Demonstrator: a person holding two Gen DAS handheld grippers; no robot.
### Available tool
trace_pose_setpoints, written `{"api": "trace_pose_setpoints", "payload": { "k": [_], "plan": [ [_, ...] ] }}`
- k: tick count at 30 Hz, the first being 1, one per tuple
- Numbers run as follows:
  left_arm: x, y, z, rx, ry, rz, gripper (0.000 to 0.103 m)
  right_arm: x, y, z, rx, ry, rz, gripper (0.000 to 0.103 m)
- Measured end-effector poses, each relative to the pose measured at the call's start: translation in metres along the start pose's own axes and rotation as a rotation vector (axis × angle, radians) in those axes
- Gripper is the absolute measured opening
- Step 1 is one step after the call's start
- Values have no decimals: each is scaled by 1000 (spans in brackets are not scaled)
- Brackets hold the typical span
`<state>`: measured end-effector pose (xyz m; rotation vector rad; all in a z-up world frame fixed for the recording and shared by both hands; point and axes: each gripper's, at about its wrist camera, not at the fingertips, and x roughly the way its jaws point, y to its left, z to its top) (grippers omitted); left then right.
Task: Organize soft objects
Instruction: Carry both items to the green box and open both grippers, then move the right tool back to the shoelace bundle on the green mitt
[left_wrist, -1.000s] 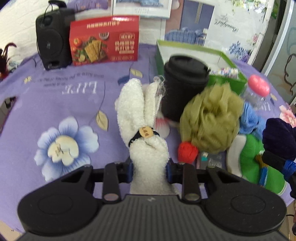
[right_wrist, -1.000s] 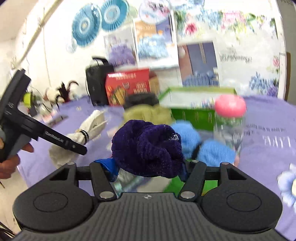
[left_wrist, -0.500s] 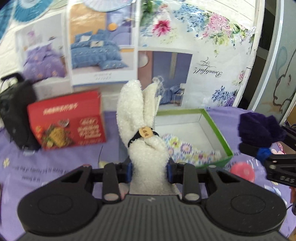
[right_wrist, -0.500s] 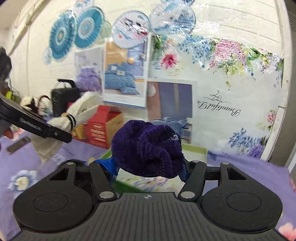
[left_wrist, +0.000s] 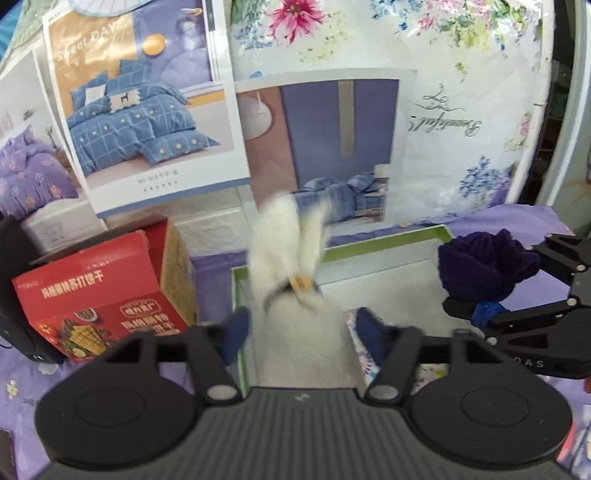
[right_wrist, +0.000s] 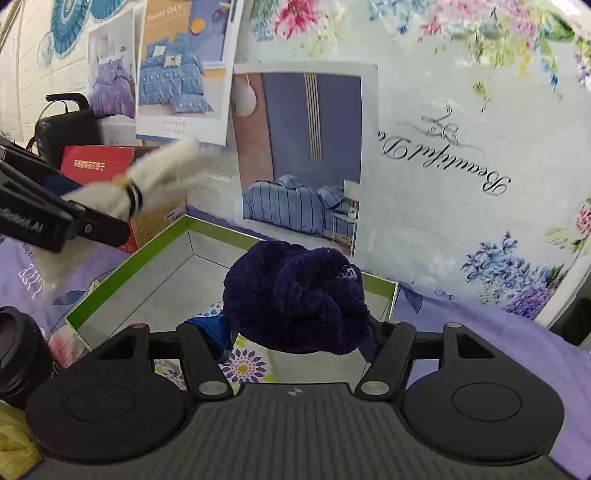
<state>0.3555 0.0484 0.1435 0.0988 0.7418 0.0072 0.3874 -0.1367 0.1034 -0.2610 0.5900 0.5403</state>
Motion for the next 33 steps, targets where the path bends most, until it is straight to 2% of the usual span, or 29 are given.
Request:
{"api": "trace_pose_setpoints", "payload": {
  "k": [3,10,15,16,17,18,21,25,33],
  "plan": [
    [3,-1,0,21,-1,34,70,3,2,0,-17,-11,-28,50],
    [-8,0,-8,30,1,40,72,-15,4,9,10,-71,-24,51],
    [-28,4,-16,-4,-5,19,73,-30,6,19,52,-97,-8,52],
    [-32,5,-17,-13,-5,15,73,-25,6,22,68,-69,9,52],
    [-36,5,-18,-20,-5,9,73,-17,6,27,84,-4,18,53],
    [-41,6,-20,-23,-8,3,74,-13,7,30,106,36,2,53],
    [-54,9,-24,-14,-32,13,76,-15,11,31,122,-7,-10,54],
    [-57,11,-26,2,-46,37,77,-13,15,31,99,7,-44,56],
    [-46,10,-33,-11,-15,23,82,-12,11,22,96,31,-56,60]
  ]
}}
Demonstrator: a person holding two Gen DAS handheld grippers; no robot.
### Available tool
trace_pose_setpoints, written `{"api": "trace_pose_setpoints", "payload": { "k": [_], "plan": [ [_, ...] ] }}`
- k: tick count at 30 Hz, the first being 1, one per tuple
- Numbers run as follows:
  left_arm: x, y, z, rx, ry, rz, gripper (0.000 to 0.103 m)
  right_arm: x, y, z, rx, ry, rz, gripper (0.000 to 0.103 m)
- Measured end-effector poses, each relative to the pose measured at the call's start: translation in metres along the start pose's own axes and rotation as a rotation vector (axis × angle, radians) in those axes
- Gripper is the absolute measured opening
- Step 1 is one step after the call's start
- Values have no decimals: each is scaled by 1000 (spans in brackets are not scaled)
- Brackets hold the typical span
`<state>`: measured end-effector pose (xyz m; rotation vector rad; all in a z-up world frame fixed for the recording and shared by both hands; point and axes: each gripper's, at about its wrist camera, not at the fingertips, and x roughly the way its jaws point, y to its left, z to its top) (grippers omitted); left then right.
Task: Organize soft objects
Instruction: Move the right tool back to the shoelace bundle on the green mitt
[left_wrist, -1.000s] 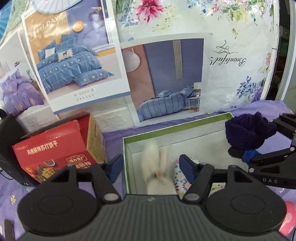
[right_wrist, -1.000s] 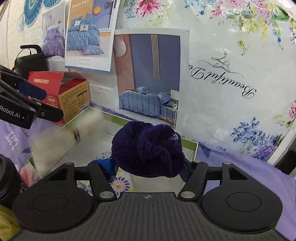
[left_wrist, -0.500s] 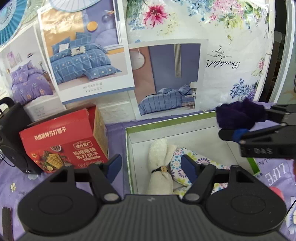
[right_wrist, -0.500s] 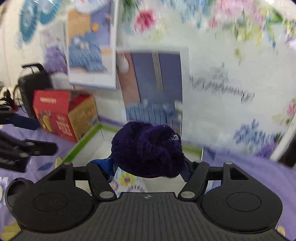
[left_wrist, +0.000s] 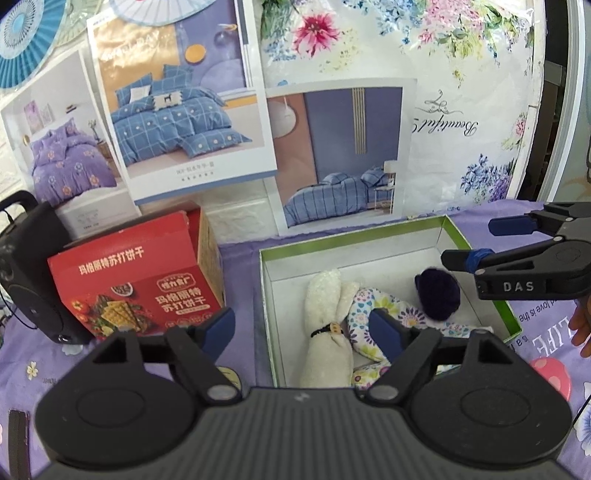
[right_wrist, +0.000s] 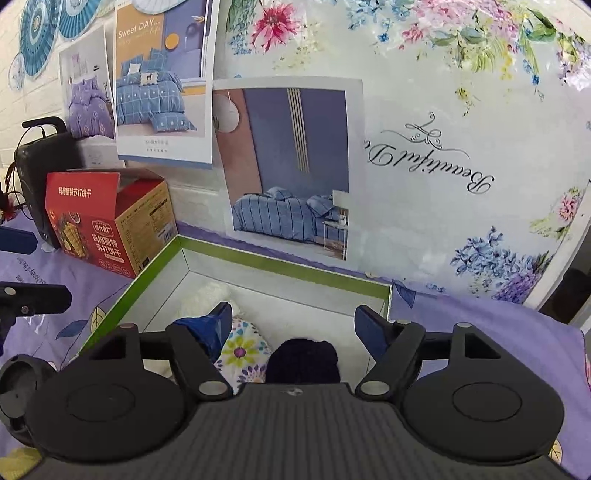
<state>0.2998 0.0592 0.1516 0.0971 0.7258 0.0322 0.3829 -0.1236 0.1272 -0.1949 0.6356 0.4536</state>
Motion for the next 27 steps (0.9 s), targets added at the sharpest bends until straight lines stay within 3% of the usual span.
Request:
{"api": "trace_pose_setpoints", "payload": {
  "k": [4,8,14,21,27],
  "plan": [
    [-12,1,-11,-6,-11,-3,84,-18,0,-9,9,-8,-2,61],
    [-36,2,-26,-22,-51,-8,102,-55,2,-22,25,-51,0,61],
    [-81,-4,-63,-10,-96,-18,103,-127,13,-54,54,-144,-9,61],
    [-107,-14,-135,-12,-52,-64,103,-180,46,-140,42,-121,2,61],
    [-101,-20,-203,-46,75,-90,103,-194,69,-225,135,-55,-31,61]
  ]
}}
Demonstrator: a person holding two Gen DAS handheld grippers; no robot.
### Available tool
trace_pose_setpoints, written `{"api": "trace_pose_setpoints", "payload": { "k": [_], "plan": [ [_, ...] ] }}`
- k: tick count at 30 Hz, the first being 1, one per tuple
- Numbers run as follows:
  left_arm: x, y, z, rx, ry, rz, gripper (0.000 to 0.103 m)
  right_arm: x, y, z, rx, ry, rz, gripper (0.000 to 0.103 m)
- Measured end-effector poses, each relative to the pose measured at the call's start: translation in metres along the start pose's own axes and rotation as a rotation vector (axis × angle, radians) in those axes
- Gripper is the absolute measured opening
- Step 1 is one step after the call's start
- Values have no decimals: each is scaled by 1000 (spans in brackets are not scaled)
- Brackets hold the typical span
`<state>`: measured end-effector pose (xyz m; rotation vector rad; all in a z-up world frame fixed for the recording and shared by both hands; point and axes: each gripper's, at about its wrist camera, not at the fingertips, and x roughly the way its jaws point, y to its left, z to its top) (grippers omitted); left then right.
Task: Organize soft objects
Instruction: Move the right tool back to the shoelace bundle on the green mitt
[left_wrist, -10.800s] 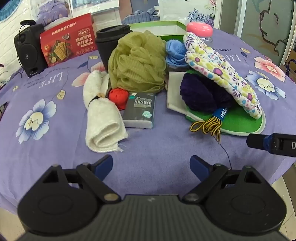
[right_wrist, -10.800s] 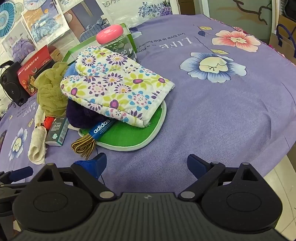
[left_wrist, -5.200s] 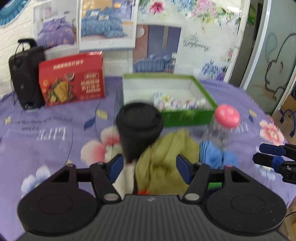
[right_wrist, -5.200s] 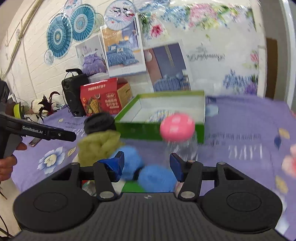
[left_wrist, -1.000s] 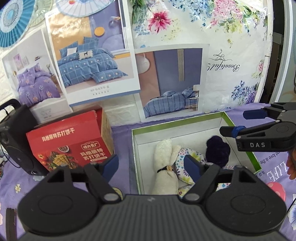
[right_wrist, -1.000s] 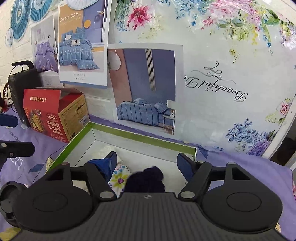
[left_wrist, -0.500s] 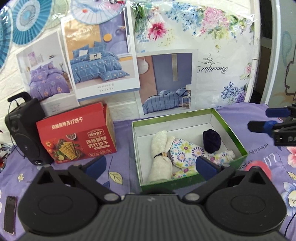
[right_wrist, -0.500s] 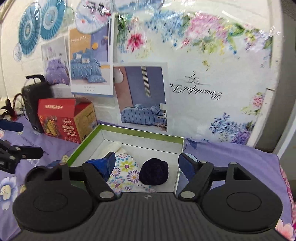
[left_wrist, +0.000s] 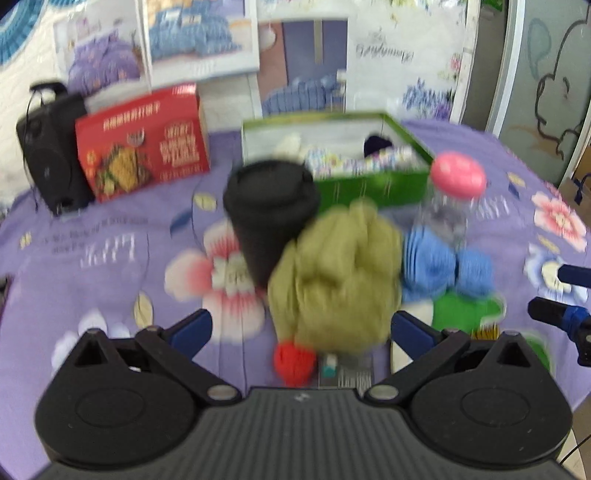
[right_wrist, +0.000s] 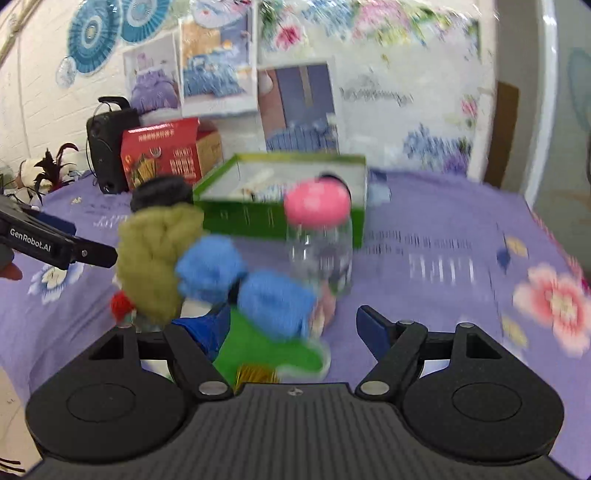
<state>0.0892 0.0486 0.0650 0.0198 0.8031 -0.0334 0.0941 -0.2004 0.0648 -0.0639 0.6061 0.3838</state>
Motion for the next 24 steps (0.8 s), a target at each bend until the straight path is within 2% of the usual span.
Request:
{"api": "trace_pose_setpoints", "payload": {
  "k": [4,7,10,15,19,24],
  "plan": [
    [13,3,-36,-24,95,-16,103,-14,13,-41,134,0,-9,61],
    [18,10,-51,-40,130,-3,103,-19,34,-52,148,3,12,61],
    [21,20,-54,-62,138,29,103,-13,57,-52,80,2,4,61],
    [21,30,-54,-105,143,38,103,13,80,-48,-44,8,-20,61],
    [23,28,-55,-92,148,40,103,24,72,-51,-94,60,-88,61],
    [30,20,-52,-72,161,19,103,6,46,-58,-207,140,-133,61]
  ]
}}
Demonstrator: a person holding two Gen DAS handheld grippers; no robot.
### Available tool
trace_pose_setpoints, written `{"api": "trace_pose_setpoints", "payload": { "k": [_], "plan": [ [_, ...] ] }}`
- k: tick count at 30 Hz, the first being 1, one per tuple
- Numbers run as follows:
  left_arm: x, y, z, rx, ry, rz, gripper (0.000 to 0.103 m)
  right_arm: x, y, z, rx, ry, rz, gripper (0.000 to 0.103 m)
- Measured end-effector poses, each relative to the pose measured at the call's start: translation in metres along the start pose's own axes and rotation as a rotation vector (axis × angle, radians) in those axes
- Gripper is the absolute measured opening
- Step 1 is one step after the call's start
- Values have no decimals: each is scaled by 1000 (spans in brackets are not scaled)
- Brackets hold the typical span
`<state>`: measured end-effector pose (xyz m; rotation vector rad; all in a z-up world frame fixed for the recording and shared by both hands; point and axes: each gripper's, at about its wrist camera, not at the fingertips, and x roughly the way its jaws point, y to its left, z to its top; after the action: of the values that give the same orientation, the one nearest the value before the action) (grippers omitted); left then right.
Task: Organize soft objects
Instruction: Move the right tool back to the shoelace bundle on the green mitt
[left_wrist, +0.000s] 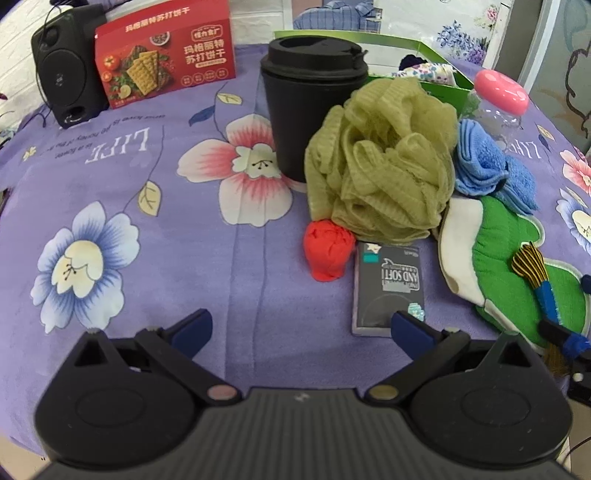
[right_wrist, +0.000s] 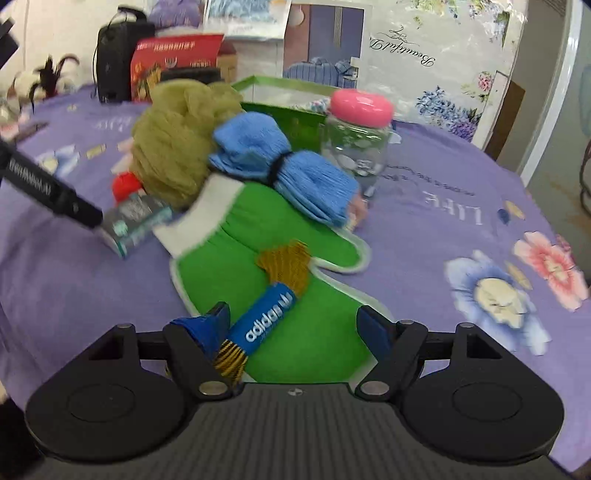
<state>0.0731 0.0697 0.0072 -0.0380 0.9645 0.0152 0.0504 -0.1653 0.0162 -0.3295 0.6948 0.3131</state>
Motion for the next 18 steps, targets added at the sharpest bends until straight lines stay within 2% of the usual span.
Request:
{"api": "trace_pose_setpoints", "payload": {
  "k": [2,4,6,7,10,12,18],
  "plan": [
    [2,-3,1,7,5,-3,103,-7,-13,-5,-47,30,-41,62],
    [3,-6,1,9,8,-7,103,-11,-25,-7,-74,52,-129,62],
    [4,-7,1,7,13,-14,103,-18,-34,-7,-73,39,-187,62],
    [5,-8,1,6,17,-17,103,-22,-37,-7,-56,21,-184,62],
    [5,-10,1,17,21,-13,103,-28,-35,-5,-26,-20,-81,62],
    [4,-11,1,28,17,-9,103,-23,-31,-3,-59,-17,-10,62],
    [4,-13,1,35,26,-10,103,-5,-28,16,-301,10,98,61]
  ]
}}
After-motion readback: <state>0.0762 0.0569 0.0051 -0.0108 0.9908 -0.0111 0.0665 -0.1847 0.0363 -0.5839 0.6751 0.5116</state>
